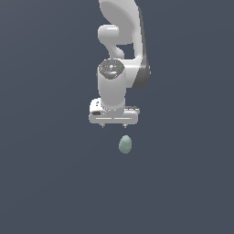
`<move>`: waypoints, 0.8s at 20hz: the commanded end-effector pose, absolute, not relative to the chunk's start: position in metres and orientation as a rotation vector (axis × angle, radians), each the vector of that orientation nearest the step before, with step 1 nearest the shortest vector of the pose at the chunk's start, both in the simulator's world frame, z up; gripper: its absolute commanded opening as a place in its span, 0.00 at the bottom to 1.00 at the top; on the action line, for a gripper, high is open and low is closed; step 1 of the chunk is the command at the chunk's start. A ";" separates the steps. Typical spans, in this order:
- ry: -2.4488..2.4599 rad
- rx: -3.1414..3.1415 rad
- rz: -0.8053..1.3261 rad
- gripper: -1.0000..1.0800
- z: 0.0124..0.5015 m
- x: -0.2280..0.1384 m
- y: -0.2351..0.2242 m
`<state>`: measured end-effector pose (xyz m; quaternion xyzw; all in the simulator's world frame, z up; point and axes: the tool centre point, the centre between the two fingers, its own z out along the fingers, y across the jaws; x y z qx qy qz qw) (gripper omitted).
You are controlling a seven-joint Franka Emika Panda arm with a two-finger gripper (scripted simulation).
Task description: Pick up the object and move it to a goal position.
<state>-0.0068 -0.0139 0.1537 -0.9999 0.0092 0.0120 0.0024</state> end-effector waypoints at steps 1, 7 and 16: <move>0.011 -3.131 0.034 0.96 0.154 -0.006 -0.008; -0.009 -3.132 0.033 0.96 0.154 -0.004 -0.007; -0.249 -3.128 0.019 0.96 0.149 0.017 0.016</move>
